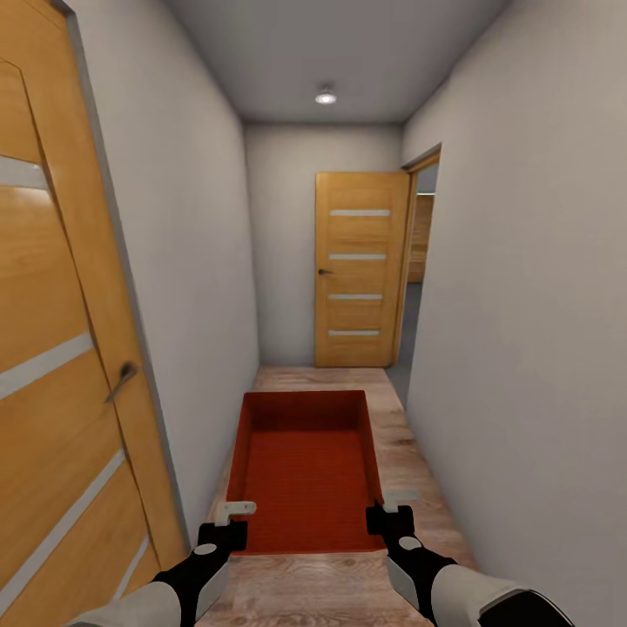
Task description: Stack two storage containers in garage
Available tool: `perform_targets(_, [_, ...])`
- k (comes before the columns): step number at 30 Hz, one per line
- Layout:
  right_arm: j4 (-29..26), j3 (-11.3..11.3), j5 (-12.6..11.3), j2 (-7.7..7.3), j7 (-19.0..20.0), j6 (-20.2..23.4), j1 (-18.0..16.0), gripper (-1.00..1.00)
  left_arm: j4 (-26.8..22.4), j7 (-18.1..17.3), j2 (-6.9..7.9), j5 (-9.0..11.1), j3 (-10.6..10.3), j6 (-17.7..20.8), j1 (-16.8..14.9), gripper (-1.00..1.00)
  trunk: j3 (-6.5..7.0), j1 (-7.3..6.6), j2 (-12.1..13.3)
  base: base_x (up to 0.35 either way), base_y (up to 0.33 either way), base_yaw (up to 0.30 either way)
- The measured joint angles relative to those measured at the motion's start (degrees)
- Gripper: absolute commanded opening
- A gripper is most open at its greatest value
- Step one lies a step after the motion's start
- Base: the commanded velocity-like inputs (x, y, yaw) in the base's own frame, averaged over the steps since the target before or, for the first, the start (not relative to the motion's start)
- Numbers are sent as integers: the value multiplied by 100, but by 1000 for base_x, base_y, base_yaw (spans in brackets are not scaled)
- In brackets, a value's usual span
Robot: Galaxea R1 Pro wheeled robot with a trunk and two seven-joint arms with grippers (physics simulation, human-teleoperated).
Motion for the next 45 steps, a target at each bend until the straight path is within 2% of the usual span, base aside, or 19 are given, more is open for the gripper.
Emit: perform_targets(45, [2,6,-9,0,1,0,-1,-100,-2,0,0,-5,3,4,0,-100,0,0,0,322,0,0])
